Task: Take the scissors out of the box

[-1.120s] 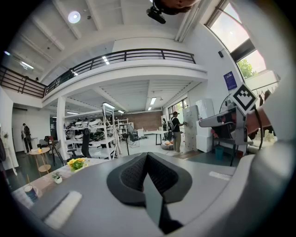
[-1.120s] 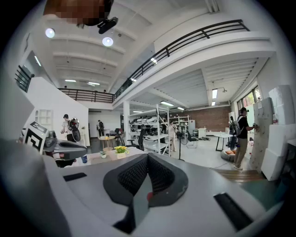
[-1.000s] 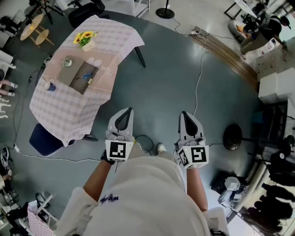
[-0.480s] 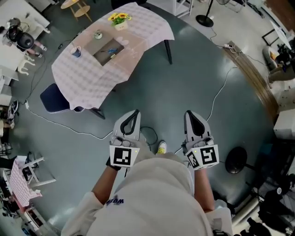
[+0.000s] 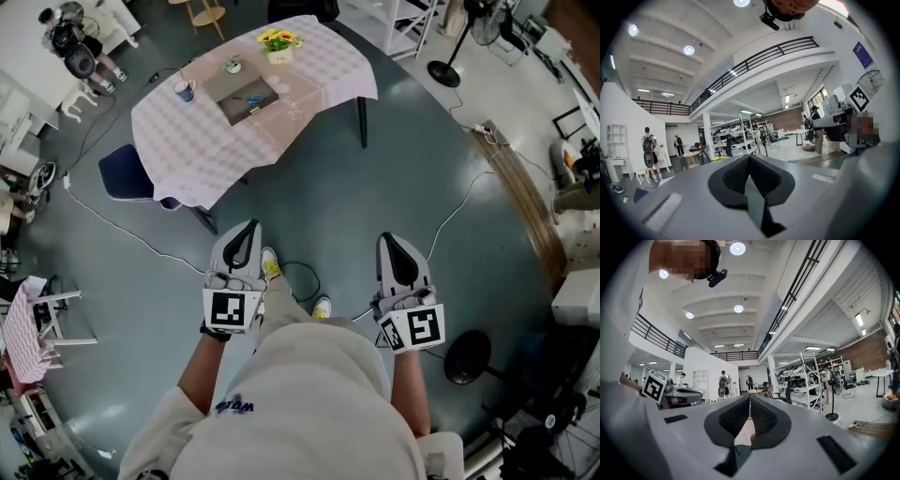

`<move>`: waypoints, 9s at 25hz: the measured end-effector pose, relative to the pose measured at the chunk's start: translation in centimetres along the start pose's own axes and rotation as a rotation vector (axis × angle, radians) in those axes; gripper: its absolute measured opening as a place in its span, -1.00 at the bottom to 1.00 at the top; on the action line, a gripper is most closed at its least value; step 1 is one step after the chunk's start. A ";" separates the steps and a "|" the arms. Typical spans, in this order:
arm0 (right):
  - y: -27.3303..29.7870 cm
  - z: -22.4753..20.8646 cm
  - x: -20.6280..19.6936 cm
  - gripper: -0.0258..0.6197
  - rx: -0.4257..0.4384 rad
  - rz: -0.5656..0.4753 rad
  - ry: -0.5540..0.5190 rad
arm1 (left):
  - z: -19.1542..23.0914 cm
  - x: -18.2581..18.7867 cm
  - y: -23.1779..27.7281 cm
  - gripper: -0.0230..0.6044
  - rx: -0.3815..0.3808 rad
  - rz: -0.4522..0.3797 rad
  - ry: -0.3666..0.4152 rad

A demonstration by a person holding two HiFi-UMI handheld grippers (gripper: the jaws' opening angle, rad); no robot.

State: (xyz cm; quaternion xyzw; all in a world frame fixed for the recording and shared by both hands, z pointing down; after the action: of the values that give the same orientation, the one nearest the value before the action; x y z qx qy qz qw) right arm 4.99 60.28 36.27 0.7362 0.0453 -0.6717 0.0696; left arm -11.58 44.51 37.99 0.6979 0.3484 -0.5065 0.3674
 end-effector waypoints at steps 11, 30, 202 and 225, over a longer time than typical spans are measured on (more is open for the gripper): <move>-1.0 -0.1 0.8 -0.58 0.024 -0.009 -0.049 | -0.8 2.6 -1.0 -0.68 -0.023 -0.073 0.004; 1.1 0.2 1.1 -0.14 0.069 0.010 -0.031 | 0.4 3.1 -0.6 0.10 -0.019 -0.076 -0.022; 75.5 1.0 -37.6 -0.24 0.643 1.193 -0.578 | 41.2 -27.7 41.5 0.44 0.068 0.530 -0.321; 75.2 0.3 -39.5 -0.48 0.618 1.268 -0.581 | 41.1 -27.8 41.1 0.41 0.068 0.529 -0.335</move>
State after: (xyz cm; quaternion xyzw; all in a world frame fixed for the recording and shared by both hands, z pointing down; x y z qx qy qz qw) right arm 13.02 -12.84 78.72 0.4012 -0.5961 -0.6520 0.2420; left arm -1.60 -14.24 62.42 0.6830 0.0724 -0.5126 0.5152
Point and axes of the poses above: the fingertips, and each gripper's own axes: y forward along the fingers, z to its left, x out of its top, the point moved 1 cm from there along -y, backward along the fingers, and after that the axes turned 2 degrees about z, right-handed, at the moved point
